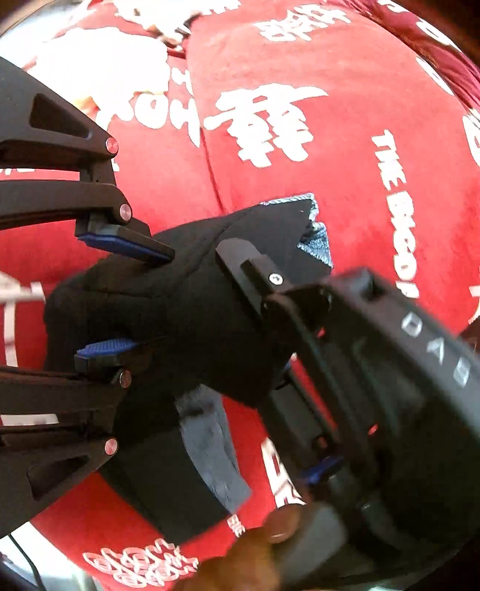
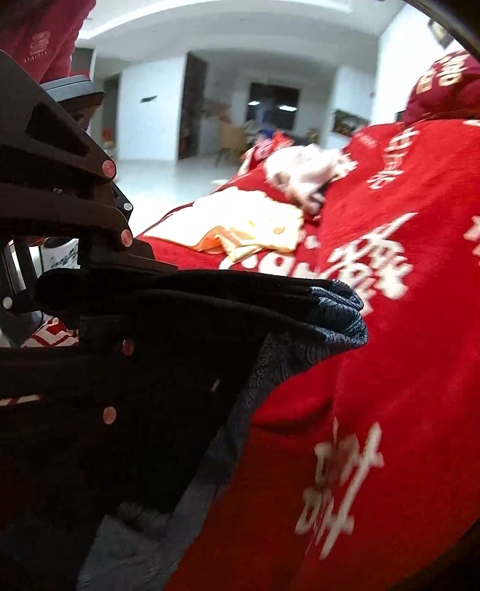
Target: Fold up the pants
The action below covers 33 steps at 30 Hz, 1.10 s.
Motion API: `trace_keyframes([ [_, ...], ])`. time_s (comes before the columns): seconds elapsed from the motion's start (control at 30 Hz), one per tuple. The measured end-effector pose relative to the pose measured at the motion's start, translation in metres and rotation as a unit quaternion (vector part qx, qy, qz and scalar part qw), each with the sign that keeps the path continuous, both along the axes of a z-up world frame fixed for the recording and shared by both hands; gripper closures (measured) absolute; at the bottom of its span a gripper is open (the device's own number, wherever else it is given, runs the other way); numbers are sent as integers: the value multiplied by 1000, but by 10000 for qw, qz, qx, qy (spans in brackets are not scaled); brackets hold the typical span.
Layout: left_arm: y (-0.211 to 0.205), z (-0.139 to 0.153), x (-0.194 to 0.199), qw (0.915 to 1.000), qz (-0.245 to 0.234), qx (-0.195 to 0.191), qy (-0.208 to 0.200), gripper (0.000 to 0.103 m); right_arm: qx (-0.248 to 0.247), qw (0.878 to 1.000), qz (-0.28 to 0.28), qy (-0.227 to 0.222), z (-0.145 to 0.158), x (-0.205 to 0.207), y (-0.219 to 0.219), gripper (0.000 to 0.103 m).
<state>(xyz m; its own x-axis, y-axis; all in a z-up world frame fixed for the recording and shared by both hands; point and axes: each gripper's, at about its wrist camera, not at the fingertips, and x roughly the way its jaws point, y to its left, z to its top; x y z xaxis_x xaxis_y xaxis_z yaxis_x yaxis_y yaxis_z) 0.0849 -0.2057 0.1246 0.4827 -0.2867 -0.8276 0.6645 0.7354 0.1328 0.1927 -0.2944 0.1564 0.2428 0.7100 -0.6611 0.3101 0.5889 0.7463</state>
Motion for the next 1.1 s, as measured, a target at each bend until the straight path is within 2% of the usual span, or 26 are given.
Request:
trace_keyframes([
  [0.27,-89,11,-57,9961,-878,-15,26,64,-1,9949,-993,-154,24,-93,-85,85],
  [0.43,-136,-5,-97,9901,-1385,143,188,64,-9,9888,-1490,-92,25,-154,-125,84],
  [0.63,-174,-42,-134,9838,-1717,360,364,64,-9,9798,-1987,236,-10,-214,-157,84],
  [0.77,-192,-71,-147,9808,-1801,539,509,64,-151,9768,-2068,533,-37,-235,-169,84],
  [0.93,-201,-93,-148,9790,-1797,710,654,64,-264,9719,-2176,857,-69,-245,-179,84],
  [1.03,-196,-92,-145,9780,-1773,731,817,58,-323,9698,-2227,939,-77,-252,-178,83],
  [1.1,-190,-89,-143,9760,-1831,714,934,50,-303,9685,-2294,923,-77,-255,-178,83],
])
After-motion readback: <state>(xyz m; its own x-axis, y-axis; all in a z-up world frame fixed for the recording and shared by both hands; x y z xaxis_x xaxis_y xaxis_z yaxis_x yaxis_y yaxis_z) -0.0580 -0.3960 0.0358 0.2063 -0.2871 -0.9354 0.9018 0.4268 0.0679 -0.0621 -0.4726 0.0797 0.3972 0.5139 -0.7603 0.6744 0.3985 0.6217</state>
